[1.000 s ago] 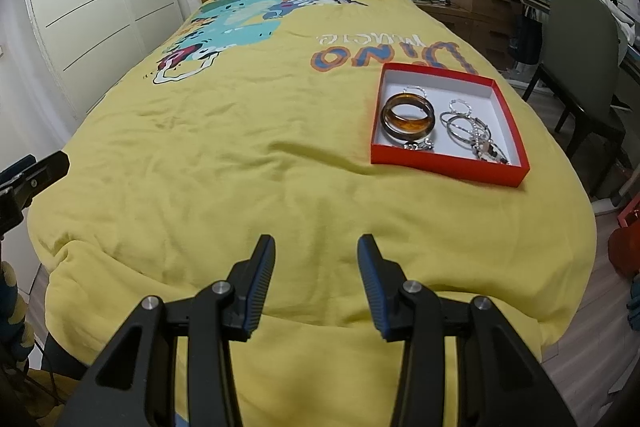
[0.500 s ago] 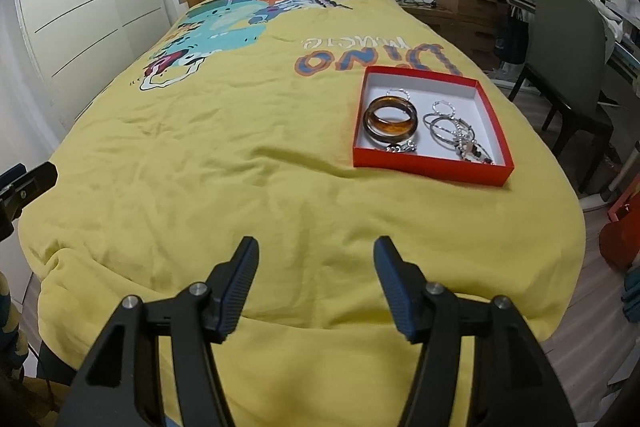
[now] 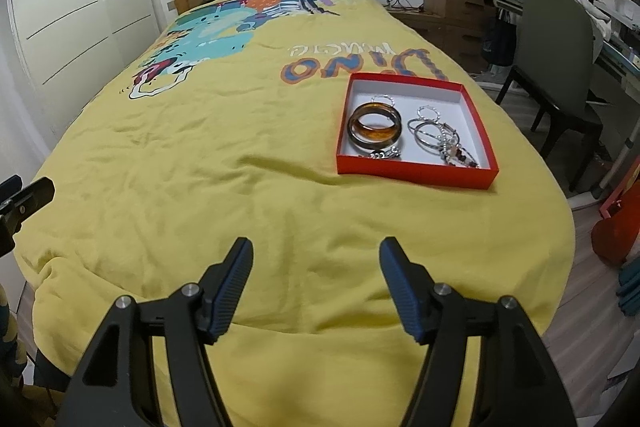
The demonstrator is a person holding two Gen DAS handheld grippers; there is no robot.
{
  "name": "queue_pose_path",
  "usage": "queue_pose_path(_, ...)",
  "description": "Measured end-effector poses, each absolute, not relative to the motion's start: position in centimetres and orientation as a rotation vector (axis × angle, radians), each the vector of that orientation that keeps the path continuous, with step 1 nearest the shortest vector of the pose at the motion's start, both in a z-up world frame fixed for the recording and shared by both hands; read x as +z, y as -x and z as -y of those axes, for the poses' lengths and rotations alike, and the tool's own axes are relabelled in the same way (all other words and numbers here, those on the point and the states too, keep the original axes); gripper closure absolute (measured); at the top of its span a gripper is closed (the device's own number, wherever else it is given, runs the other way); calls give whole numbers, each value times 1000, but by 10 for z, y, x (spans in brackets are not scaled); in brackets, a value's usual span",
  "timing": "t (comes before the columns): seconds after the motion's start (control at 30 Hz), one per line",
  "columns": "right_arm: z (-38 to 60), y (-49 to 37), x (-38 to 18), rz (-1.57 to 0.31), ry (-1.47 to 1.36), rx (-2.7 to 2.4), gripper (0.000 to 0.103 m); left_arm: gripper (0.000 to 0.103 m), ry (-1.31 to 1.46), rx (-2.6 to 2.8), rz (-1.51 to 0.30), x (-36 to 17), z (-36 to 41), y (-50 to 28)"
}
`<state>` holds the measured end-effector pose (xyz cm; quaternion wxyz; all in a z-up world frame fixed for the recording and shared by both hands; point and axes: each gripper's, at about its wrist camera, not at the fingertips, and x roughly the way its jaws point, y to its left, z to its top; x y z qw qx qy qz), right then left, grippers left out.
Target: Organize jewelry
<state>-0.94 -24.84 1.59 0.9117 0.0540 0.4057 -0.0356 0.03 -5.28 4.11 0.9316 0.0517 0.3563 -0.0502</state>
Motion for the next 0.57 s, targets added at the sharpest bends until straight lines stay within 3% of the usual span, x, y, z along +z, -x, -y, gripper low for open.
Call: queue_pose_path(0.57,245,8,23,-820,-85,-71,39,0,-115,-99,-747,38,56,-3)
